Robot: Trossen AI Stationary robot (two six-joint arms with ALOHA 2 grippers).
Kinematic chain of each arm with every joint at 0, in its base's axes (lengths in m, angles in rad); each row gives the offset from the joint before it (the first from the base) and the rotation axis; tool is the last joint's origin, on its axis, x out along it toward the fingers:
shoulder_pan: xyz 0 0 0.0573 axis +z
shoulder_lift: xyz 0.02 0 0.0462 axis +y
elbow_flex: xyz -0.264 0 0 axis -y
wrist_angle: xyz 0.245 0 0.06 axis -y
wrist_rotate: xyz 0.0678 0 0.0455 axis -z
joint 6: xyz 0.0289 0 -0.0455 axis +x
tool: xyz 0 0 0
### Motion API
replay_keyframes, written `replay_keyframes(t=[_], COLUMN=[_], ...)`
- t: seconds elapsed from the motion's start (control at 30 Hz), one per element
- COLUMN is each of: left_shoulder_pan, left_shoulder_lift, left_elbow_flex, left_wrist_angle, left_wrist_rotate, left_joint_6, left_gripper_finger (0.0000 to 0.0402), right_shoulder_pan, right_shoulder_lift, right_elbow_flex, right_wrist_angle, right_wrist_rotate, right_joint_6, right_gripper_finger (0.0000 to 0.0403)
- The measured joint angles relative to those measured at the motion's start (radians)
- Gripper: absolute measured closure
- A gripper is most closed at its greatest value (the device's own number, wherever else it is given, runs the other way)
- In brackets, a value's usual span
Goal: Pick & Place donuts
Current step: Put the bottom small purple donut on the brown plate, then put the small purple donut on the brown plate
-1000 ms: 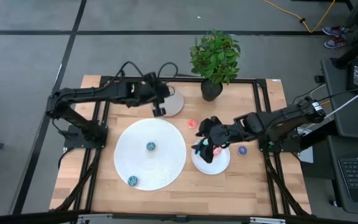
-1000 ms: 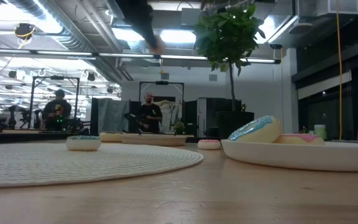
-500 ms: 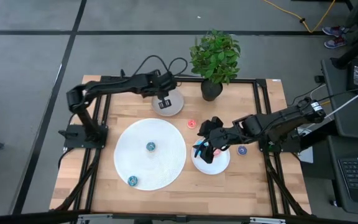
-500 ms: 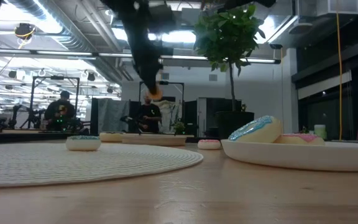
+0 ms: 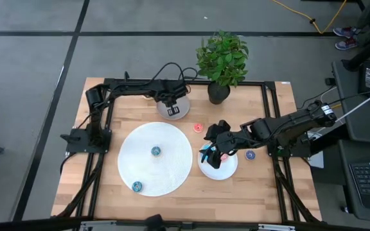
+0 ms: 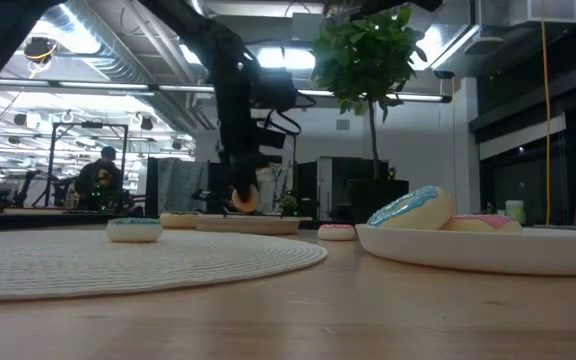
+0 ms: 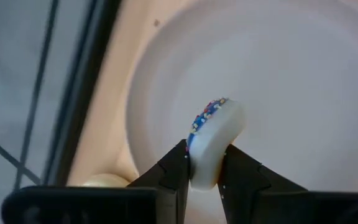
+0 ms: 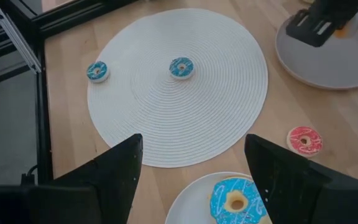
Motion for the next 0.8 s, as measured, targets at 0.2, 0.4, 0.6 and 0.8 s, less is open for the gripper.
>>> replay_keyframes(t=[0.2,0.4,0.6,0.8], left_shoulder_pan=[0.002,0.002,0.001,-0.002], left_shoulder_lift=[-0.004,0.025,0.056,0.050], left_elbow_flex=[0.000,0.000,0.000,0.000], left_wrist_angle=[0.091,0.111,0.091,0.058], left_wrist_rotate=[-0.008,0.013,0.019,0.091], left_joint_6=[0.034,0.036,0.028,-0.067], left_gripper_finger=[0.0307,0.0282,0.0264,0.0251], right_shoulder_pan=[0.000,0.000,0.000,0.000], right_shoulder_lift=[0.000,0.000,0.000,0.000], right_elbow_flex=[0.000,0.000,0.000,0.000], right_wrist_angle=[0.000,0.001,0.007,0.010], right_wrist_rotate=[0.000,0.000,0.000,0.000], right_joint_6=[-0.018,-0.020,-0.020,-0.013], right_gripper_finger=[0.0119,0.0119,0.0119,0.0119])
